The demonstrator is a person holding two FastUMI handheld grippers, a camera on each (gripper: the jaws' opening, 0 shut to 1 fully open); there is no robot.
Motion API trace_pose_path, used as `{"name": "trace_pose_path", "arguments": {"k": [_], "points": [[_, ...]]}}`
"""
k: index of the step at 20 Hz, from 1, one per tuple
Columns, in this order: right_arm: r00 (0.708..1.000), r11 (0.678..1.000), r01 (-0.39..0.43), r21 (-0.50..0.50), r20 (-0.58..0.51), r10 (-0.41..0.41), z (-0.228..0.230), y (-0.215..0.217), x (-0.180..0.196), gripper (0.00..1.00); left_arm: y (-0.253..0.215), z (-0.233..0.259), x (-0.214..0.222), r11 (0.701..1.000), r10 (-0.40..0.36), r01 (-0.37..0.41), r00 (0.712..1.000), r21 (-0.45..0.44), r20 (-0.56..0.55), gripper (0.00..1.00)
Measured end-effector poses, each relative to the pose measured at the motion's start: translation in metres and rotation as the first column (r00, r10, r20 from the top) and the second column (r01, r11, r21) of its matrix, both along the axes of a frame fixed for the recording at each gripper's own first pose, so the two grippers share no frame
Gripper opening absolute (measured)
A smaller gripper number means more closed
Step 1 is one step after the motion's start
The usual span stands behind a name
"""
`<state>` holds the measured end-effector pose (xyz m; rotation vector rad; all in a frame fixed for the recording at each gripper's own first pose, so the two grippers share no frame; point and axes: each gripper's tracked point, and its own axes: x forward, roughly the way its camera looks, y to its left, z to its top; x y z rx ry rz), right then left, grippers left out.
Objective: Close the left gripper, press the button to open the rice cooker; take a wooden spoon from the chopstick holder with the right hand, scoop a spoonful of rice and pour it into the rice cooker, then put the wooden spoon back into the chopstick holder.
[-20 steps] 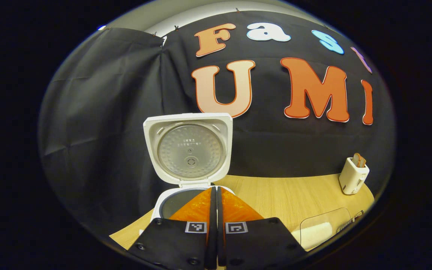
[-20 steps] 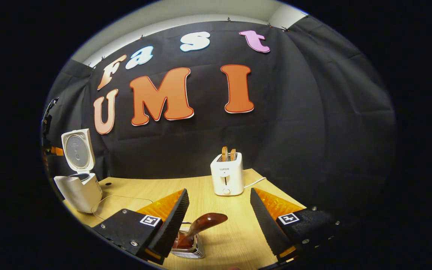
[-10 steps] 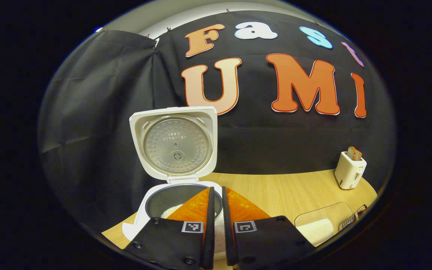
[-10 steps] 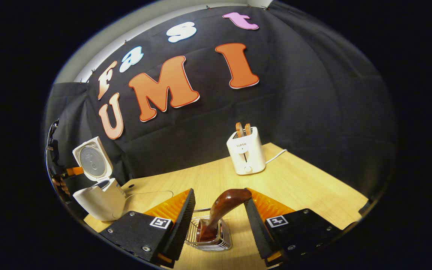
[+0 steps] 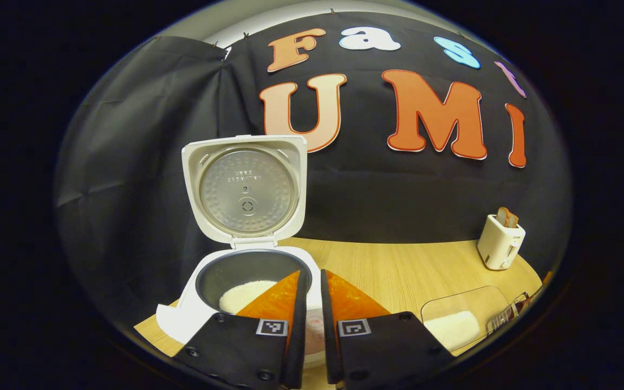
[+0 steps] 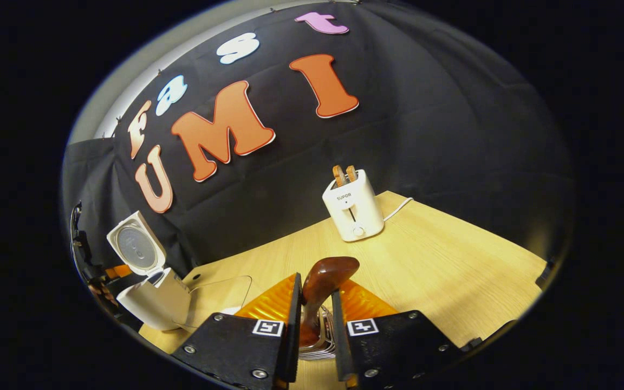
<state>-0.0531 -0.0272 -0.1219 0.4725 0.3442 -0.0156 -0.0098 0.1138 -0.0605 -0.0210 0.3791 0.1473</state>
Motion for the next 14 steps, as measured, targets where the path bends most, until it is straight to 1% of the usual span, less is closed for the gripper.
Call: {"name": "trace_pose_path", "arguments": {"k": [1, 2, 3, 5, 8, 12, 13, 14], "points": [[1.0, 0.999, 0.009, 0.033, 0.004, -0.009, 0.001, 0.001, 0.003, 0.23, -0.001, -0.001, 0.001, 1.0, -0.001, 0.001, 1.0, -0.005, -0.004, 0.21], [1.0, 0.999, 0.012, 0.049, 0.003, -0.013, 0.0, 0.003, 0.005, 0.2, -0.002, -0.002, 0.0, 1.0, -0.001, 0.001, 1.0, -0.009, -0.003, 0.2], [1.0, 0.998, 0.018, 0.056, 0.003, -0.019, -0.001, 0.005, 0.006, 0.17, -0.001, -0.001, 0.0, 1.0, 0.0, 0.0, 1.0, -0.01, -0.002, 0.2], [1.0, 0.999, 0.017, 0.05, 0.009, -0.017, 0.002, 0.01, 0.009, 0.14, 0.003, -0.001, 0.0, 1.0, 0.007, -0.007, 1.0, -0.003, 0.004, 0.2], [1.0, 1.0, 0.017, 0.008, 0.021, -0.017, 0.008, 0.013, 0.014, 0.12, 0.009, -0.001, -0.003, 1.0, 0.016, -0.016, 1.0, 0.007, 0.01, 0.21], [0.995, 0.999, 0.024, -0.028, 0.102, -0.021, 0.038, 0.018, 0.019, 0.12, 0.012, 0.0, -0.004, 1.0, 0.008, -0.009, 1.0, 0.011, 0.028, 0.21], [0.991, 0.999, 0.022, -0.03, 0.132, -0.018, 0.047, 0.021, 0.019, 0.12, 0.01, 0.001, -0.003, 1.0, 0.004, -0.005, 1.0, 0.012, 0.03, 0.22], [0.987, 0.999, 0.019, -0.032, 0.162, -0.013, 0.058, 0.023, 0.019, 0.12, 0.01, -0.001, -0.003, 1.0, 0.0, -0.001, 0.999, 0.019, 0.034, 0.27]]}}
